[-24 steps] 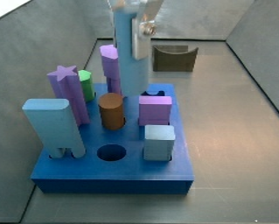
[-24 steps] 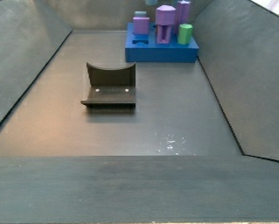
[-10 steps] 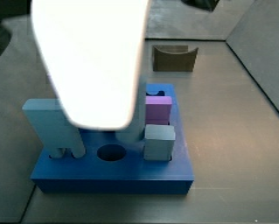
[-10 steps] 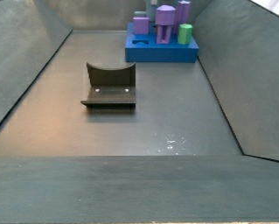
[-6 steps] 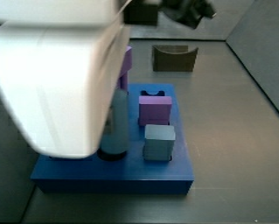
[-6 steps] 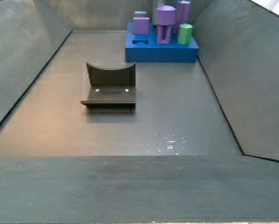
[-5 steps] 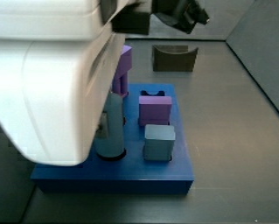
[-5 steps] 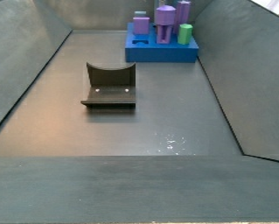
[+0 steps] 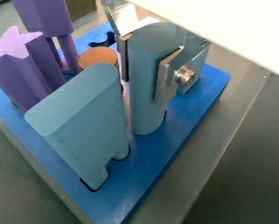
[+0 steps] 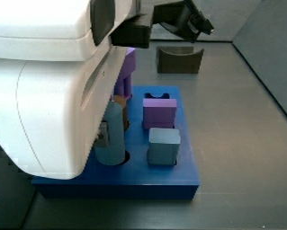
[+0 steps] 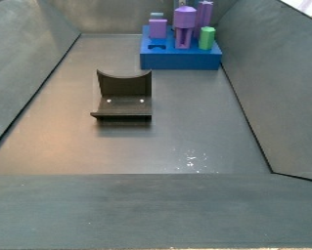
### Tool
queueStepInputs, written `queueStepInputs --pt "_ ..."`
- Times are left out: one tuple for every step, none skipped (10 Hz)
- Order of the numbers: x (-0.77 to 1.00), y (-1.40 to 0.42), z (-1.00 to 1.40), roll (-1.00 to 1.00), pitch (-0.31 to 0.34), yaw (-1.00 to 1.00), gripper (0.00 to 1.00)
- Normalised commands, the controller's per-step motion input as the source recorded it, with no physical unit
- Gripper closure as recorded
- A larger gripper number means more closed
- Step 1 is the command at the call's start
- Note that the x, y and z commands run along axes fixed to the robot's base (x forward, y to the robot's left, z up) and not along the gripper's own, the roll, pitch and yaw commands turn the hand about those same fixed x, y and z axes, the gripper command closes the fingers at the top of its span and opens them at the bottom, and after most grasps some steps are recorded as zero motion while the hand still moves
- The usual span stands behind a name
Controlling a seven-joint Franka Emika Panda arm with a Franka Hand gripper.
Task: Pick up the oval object. Move up. Move to above the board. Insert the oval object.
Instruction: Insert the oval object.
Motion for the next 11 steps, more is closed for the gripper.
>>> queueStepInputs --pt "0.11 0.06 -0.28 0.02 0.0 0.0 1.0" --pt "0.14 0.04 -0.33 0.0 0.0 0.0 1.0" --pt "0.22 0.0 -0.39 0.0 -0.019 0.0 1.0" --pt "0.26 -0.06 -0.48 0.0 -0.029 0.0 1.0" --pt "0.2 -0.15 -0.51 0.02 -0.024 -0.04 1.0" --pt "0.06 -0.18 -0.56 0.09 -0.027 -0.04 1.0" --pt "0.05 -0.13 -0.69 0.12 -0.027 -0.02 1.0" --pt "0.08 -0.09 -0.69 0.14 0.0 -0.02 1.0" --pt "0.11 -0.03 -0.51 0.05 -0.007 0.0 1.0" --pt "0.0 0.0 -0.2 0.0 -0.03 0.0 1.0" --pt "0.0 0.0 0.0 0.0 0.0 0.0 1.0"
